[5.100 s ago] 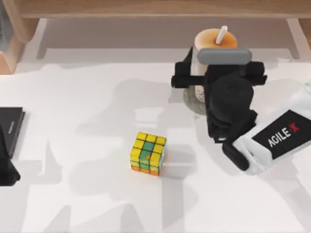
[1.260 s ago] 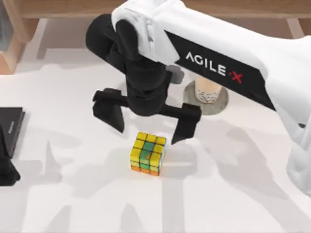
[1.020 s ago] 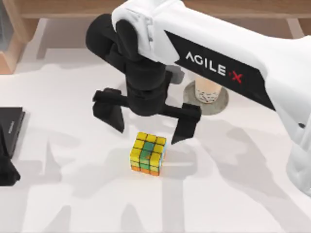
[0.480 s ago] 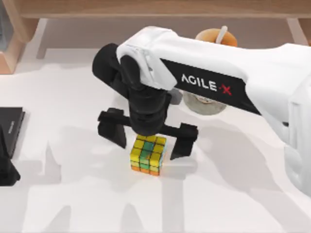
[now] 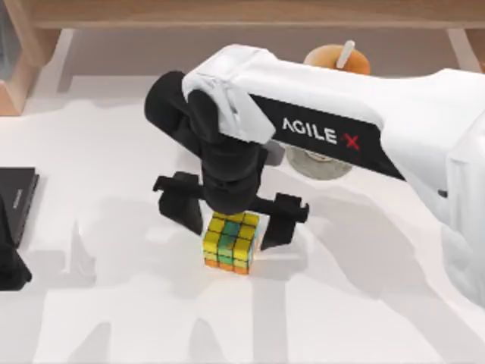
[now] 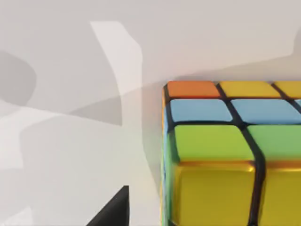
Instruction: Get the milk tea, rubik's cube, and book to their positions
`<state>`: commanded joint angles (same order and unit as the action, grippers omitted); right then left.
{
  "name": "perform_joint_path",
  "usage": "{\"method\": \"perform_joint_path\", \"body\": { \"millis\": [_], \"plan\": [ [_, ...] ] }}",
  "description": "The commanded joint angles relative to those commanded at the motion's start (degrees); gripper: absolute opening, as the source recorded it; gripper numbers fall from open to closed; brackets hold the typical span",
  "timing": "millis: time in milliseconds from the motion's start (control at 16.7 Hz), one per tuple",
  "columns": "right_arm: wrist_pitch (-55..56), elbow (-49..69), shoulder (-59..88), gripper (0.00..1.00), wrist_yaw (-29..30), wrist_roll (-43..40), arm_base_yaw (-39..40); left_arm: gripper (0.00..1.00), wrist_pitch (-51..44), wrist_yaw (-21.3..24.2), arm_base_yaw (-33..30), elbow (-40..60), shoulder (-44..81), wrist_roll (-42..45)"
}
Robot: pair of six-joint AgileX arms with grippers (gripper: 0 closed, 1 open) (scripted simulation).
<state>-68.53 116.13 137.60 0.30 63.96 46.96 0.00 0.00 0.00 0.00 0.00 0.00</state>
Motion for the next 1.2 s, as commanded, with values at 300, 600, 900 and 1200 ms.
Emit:
{"method": "perform_joint_path", "body": {
  "millis": [300,600,900,1200],
  "plan": [
    [0.0,0.0,0.0,0.32,0.0,0.0,0.0,1.0,0.0,0.0,0.0,0.0,0.0,0.0],
    [0.0,0.0,0.0,0.0,0.0,0.0,0.0,1.0,0.0,0.0,0.0,0.0,0.0,0.0],
    [0.0,0.0,0.0,0.0,0.0,0.0,0.0,1.0,0.0,0.0,0.0,0.0,0.0,0.0],
    [-0.9,0.7,-0.24,0.0,-0.03,0.08,0.05,1.0,0.0,0.0,0.0,0.0,0.0,0.0]
  ]
}}
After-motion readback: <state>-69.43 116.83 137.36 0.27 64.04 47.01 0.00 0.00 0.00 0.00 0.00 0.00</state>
